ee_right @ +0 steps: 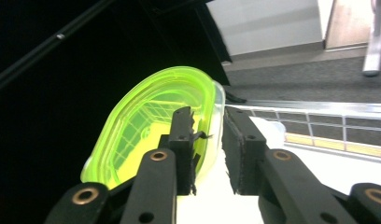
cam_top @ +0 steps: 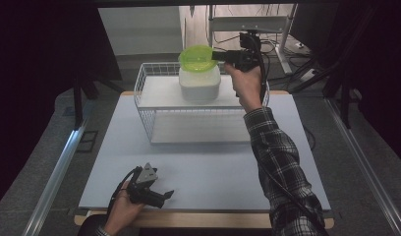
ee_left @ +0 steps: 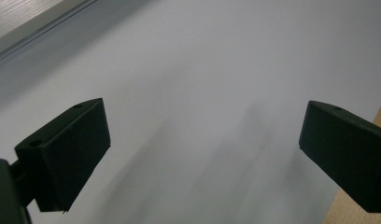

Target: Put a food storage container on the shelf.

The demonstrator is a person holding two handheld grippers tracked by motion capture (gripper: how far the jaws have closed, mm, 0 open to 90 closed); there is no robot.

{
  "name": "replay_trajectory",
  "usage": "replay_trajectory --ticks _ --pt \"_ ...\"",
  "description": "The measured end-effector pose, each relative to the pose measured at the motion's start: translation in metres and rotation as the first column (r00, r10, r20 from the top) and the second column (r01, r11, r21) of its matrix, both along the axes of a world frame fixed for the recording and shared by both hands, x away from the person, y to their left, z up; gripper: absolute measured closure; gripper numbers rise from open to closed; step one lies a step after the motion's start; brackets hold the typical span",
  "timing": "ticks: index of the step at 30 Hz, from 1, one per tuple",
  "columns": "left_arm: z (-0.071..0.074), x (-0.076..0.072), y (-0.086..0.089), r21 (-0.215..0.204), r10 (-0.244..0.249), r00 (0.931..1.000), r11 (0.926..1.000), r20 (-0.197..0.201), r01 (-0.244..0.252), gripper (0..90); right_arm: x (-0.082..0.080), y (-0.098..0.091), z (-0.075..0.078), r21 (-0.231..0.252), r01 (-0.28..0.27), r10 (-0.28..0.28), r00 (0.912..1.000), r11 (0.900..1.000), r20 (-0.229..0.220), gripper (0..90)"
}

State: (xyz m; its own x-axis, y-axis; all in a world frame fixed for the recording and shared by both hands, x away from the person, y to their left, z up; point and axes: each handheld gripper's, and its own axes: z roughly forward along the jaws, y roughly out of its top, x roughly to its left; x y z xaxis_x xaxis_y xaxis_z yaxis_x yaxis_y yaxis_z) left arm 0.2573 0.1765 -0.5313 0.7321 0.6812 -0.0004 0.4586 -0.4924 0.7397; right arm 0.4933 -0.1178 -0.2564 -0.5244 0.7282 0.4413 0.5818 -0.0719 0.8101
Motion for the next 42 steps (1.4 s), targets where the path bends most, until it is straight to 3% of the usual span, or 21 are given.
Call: replay_trajectory --ticks 13,21,22,24,25,30,37,42 --pt "-0.001 0.0 -0.002 0.008 -0.011 0.9999 0.9999 -0.006 0.011 1.9 0.001 0.001 -0.002 -0.001 0.021 -0.021 0.9998 0.9998 0.001 69.3" --pt "-0.001 0.0 -0.002 0.008 -0.01 0.9999 0.9999 -0.006 0.01 1.8 -0.001 -0.001 0.0 0.009 0.007 -0.007 0.9998 0.9999 0.018 54.6" --pt "-0.001 0.0 -0.002 0.007 -0.009 0.9999 0.9999 -0.005 0.009 1.8 -0.002 -0.002 0.002 0.001 -0.012 0.012 0.9996 0.9999 0.027 48.2" --pt "-0.001 0.0 -0.002 0.007 -0.009 0.9999 0.9999 -0.006 0.009 1.8 -0.002 -0.002 0.002 0.002 -0.018 0.017 0.9993 0.9998 0.033 45.5" --pt "-0.001 0.0 -0.002 0.006 -0.008 1.0 0.9999 -0.005 0.008 1.8 -0.004 -0.004 0.002 -0.009 -0.04 0.04 0.9984 0.9992 0.04 39.5" --pt "-0.001 0.0 -0.002 0.007 -0.009 0.9999 0.9999 -0.009 0.009 1.8 -0.008 -0.008 0.0 -0.006 -0.076 0.076 0.995 0.9971 0.065 26.4" --pt "-0.001 0.0 -0.002 0.01 -0.009 0.9999 0.9999 -0.007 0.009 1.8 -0.018 -0.016 -0.007 -0.018 -0.117 0.119 0.9866 0.9929 0.112 15.9" --pt "-0.001 0.0 -0.002 0.011 -0.008 0.9999 0.9999 -0.007 0.008 1.8 -0.026 -0.023 -0.015 -0.041 -0.135 0.14 0.9808 0.99 0.136 13.5"
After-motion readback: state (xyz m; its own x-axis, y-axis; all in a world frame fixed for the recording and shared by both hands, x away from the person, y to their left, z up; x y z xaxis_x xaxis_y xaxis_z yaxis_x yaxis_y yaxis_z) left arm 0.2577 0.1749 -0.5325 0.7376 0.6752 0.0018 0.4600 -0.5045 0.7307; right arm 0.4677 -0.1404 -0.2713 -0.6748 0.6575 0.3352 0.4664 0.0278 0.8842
